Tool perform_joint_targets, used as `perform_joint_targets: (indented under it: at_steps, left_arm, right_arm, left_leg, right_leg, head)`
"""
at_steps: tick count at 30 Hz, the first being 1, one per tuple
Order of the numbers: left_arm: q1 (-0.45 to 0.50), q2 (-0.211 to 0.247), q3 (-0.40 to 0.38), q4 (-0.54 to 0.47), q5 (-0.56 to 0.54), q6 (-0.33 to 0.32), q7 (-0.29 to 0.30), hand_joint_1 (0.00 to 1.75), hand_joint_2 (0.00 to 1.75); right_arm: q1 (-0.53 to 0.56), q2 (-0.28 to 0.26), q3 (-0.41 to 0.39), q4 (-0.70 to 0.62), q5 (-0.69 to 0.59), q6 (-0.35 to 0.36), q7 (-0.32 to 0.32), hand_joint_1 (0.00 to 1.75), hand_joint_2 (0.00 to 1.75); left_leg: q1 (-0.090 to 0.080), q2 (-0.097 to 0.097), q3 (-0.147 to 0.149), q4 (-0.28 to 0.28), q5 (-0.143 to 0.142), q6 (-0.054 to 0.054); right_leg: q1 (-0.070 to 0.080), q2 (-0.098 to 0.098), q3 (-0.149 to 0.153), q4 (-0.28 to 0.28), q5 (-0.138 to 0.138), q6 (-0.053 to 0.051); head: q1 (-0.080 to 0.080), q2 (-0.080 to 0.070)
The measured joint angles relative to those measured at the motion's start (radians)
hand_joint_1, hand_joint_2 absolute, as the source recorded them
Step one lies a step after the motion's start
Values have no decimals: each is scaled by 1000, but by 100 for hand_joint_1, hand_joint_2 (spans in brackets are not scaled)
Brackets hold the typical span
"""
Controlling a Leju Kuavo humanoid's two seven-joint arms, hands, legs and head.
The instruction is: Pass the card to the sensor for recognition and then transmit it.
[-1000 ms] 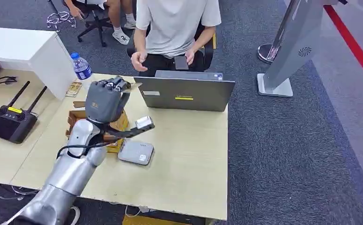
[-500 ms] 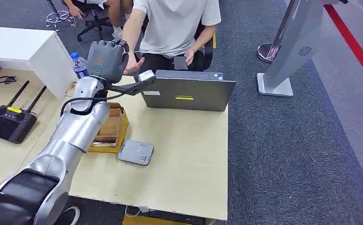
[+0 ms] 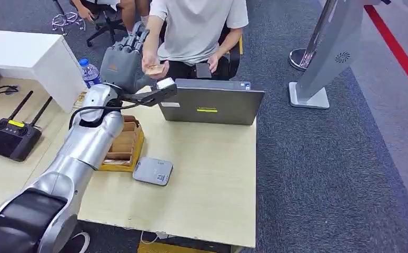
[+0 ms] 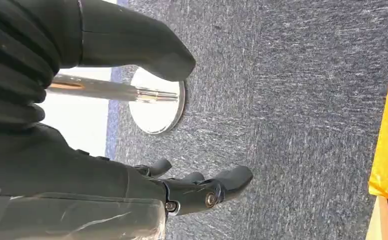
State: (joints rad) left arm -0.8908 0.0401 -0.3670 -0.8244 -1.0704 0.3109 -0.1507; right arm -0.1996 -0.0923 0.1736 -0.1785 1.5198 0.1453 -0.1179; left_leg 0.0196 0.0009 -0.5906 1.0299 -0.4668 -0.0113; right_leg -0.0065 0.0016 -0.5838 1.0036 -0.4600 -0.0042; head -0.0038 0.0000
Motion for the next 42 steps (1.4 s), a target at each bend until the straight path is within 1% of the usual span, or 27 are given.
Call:
perform_joint_targets:
  at_steps: [3, 6, 8, 10, 14, 17, 20, 22, 24, 25, 27, 30, 34, 42]
  left_arm:
    - [27, 6, 0, -53, 31, -50, -26, 0, 175]
    - [82, 26, -2, -154, 57, -96, -34, 0, 175]
    - [130, 49, -12, -243, 89, -127, -55, 0, 175]
    - [185, 89, -26, -337, 118, -152, -71, 0, 175]
    - [294, 199, -56, -522, 186, -183, -127, 0, 175]
    - [374, 287, -71, -638, 259, -215, -196, 0, 175]
    - [460, 373, -81, -721, 311, -265, -249, 0, 175]
    - [507, 425, -85, -747, 344, -298, -266, 0, 175]
    - [548, 458, -85, -758, 349, -307, -263, 0, 175]
    - [566, 467, -85, -757, 339, -309, -247, 0, 175]
    - [604, 468, -85, -745, 297, -299, -206, 0, 175]
    - [649, 461, -85, -697, 251, -272, -180, 0, 175]
    - [682, 447, -85, -649, 236, -261, -170, 0, 175]
    - [689, 432, -85, -610, 236, -260, -169, 0, 175]
  right_arm:
    - [8, 0, -1, 0, -2, -7, 3, 0, 175]
    - [22, -1, -7, 0, -8, -18, 6, 0, 175]
    - [33, -2, -15, 0, -19, -27, 9, 0, 175]
    - [47, -5, -21, 0, -24, -38, 9, 0, 175]
    - [73, -14, -40, 0, -36, -45, 9, 0, 175]
    - [84, -21, -50, 0, -39, -54, 10, 0, 175]
    - [92, -27, -61, 0, -39, -56, 10, 0, 175]
    - [94, -29, -64, 0, -39, -57, 10, 0, 175]
    - [97, -31, -68, 0, -39, -58, 9, 0, 175]
    - [98, -32, -68, 0, -41, -58, 9, 0, 175]
    - [100, -32, -72, 0, -49, -58, 9, 0, 175]
    - [106, -32, -78, 0, -49, -59, 9, 0, 175]
    - [110, -32, -85, 0, -48, -60, 9, 0, 175]
    - [113, -32, -88, 0, -48, -60, 9, 0, 175]
  left_leg:
    - [0, 0, 0, 0, 0, 0]
    - [0, 0, -1, 0, -1, 1]
    - [0, 1, -1, 0, -1, 0]
    - [0, 1, -1, -1, -1, 0]
    - [0, 2, -2, -1, -2, 0]
    - [0, 3, -1, -2, -2, -1]
    - [0, 3, -1, -2, -2, -1]
    - [0, 3, -1, -2, -2, -1]
    - [0, 2, -1, -2, -2, -1]
    - [0, 2, -1, -2, -2, -1]
    - [0, 2, -1, -2, -2, 0]
    - [0, 2, -1, -2, -2, 0]
    - [0, 2, -1, -1, -2, 0]
    - [0, 2, -1, -2, -2, 0]
  right_leg:
    - [0, 0, 0, 0, 0, 0]
    - [0, 0, 0, 0, 0, 0]
    - [0, 1, -1, 0, 0, 0]
    - [0, 1, -1, 0, -1, 0]
    - [0, 2, -2, 0, -1, -1]
    - [0, 2, -2, 0, -2, -2]
    - [0, 2, -3, 0, -2, -2]
    - [0, 2, -3, 0, -3, -2]
    - [0, 2, -3, 0, -3, -1]
    - [0, 1, -3, 0, -3, -1]
    - [0, 1, -2, 0, -3, -1]
    - [0, 2, -2, 0, -3, -1]
    - [0, 2, -2, 0, -3, -1]
    - [0, 1, -2, 0, -3, -1]
  head:
    - [0, 0]
    - [0, 0]
    - [0, 0]
    - [0, 0]
    - [0, 0]
    - [0, 0]
    - [0, 0]
    - [0, 0]
    - [0, 0]
    - [0, 0]
    - [0, 0]
    - [0, 0]
    - [0, 0]
    - [0, 0]
